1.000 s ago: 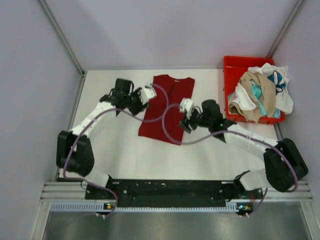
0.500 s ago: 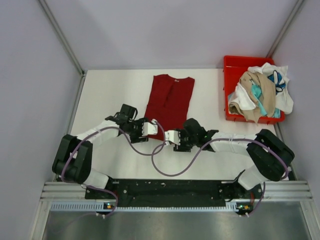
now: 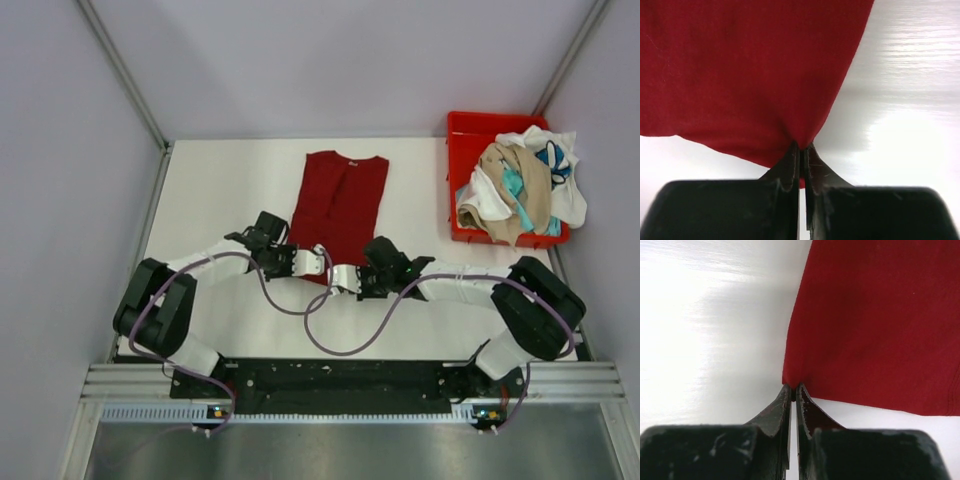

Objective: Fold and stack the t-shirts
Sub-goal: Grab one side of the 2/3 rectangular tshirt with both arms, then fold the long partially folded tshirt into a neat square

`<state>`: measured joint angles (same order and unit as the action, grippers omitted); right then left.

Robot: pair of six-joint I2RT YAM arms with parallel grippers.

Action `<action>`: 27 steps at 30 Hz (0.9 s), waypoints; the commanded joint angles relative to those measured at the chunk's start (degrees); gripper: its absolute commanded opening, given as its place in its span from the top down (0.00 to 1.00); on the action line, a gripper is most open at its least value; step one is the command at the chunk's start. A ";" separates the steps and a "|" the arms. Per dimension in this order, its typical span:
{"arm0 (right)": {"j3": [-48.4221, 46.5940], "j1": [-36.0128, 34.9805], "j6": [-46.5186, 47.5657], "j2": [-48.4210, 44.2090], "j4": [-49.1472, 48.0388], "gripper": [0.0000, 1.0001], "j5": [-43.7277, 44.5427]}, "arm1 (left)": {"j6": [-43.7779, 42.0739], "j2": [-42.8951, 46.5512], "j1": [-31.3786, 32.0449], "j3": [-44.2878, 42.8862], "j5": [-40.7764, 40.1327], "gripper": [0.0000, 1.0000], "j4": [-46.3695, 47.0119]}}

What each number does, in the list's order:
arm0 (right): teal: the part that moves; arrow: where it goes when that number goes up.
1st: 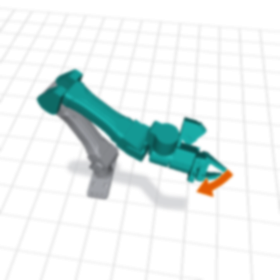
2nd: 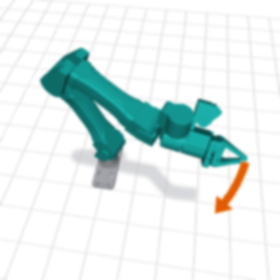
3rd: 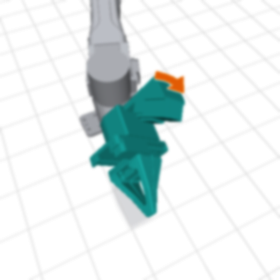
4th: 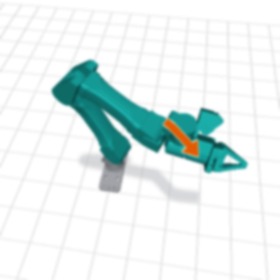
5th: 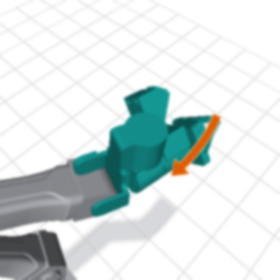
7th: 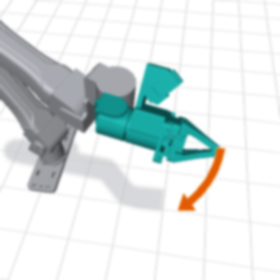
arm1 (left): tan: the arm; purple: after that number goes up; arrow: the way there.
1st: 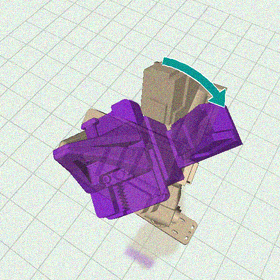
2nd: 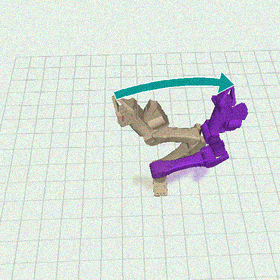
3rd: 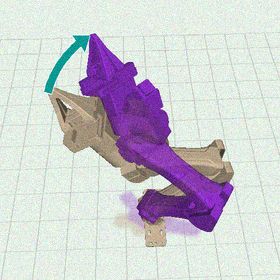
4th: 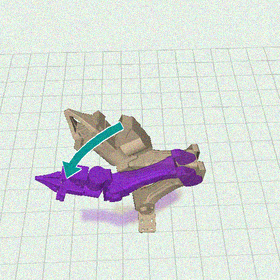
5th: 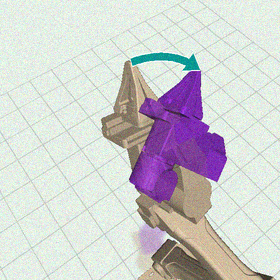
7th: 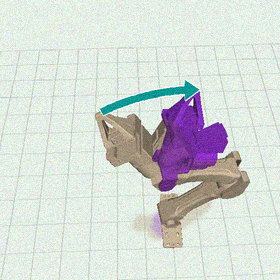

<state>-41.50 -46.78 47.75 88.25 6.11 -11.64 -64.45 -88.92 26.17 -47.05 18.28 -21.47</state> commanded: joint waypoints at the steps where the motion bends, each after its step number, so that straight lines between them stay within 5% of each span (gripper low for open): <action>1: -2.36 -1.11 -4.76 -5.88 5.21 1.00 -2.42 | 0.98 5.94 2.21 -0.68 0.88 1.00 -11.81; 8: -3.42 -7.96 -9.42 -18.61 22.17 1.00 1.71 | 4.14 17.19 4.76 -3.05 4.74 1.00 -32.03; 16: -5.79 -10.08 -20.49 -36.38 30.10 1.00 -6.03 | 7.57 26.69 5.11 -11.39 11.69 1.00 -48.30; 20: -6.14 -8.59 -21.29 -38.50 26.95 1.00 -4.01 | 13.80 26.35 5.03 -15.43 4.86 1.00 -44.20; 27: -9.56 6.86 -26.46 -30.87 14.92 1.00 -10.59 | 22.96 19.51 4.07 -21.50 -8.60 1.00 -26.88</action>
<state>-46.26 -47.66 26.68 53.01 28.67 -18.46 -47.31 -65.65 31.40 -64.38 18.96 -58.28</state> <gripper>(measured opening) 0.014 0.019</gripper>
